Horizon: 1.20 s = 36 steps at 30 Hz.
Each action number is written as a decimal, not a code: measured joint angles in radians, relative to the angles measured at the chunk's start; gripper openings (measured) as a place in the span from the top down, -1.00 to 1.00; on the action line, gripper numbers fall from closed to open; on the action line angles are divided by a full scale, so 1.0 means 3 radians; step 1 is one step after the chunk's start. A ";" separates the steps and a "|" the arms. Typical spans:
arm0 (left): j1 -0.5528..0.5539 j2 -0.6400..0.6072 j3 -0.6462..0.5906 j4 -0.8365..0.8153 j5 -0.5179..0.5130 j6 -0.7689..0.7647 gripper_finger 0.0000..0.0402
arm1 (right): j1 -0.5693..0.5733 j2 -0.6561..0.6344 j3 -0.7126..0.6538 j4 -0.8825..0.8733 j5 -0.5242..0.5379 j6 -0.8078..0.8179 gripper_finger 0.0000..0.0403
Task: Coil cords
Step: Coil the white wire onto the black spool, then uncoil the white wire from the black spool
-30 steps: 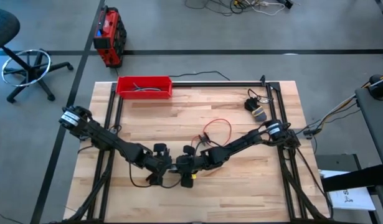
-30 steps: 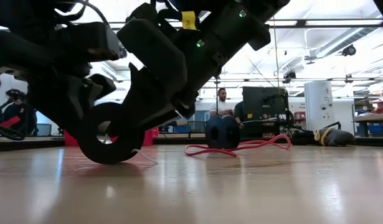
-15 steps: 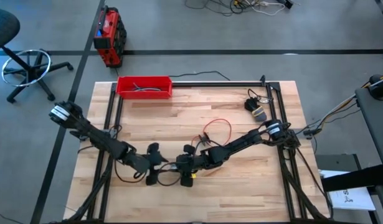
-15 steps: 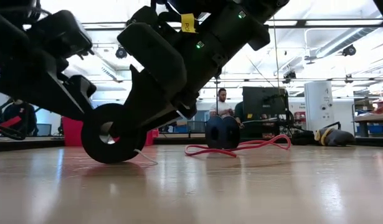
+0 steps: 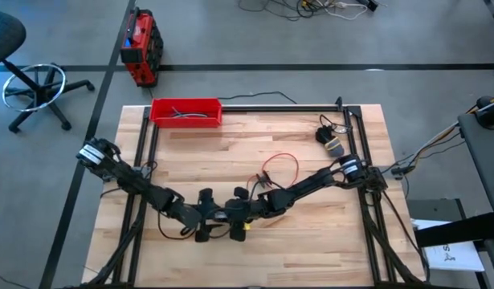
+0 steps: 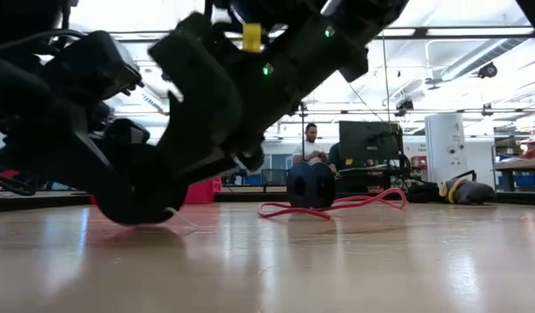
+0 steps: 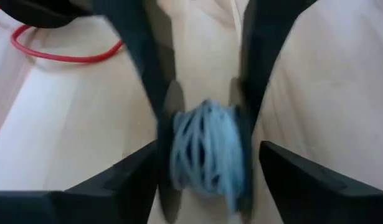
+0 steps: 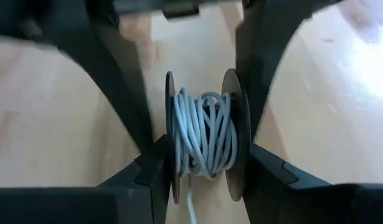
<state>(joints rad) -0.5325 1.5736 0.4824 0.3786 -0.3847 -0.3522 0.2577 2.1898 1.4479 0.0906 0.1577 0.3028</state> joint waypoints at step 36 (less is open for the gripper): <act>0.0081 0.0053 0.0840 -0.2073 0.0460 -0.0052 0.32 | 0.0038 -0.0142 0.0022 -0.0205 0.0010 -0.0134 -0.03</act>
<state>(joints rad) -0.5083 1.5896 0.7344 -0.2432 -0.2469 -0.3679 0.2689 2.1473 1.4544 0.0291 0.1606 0.2627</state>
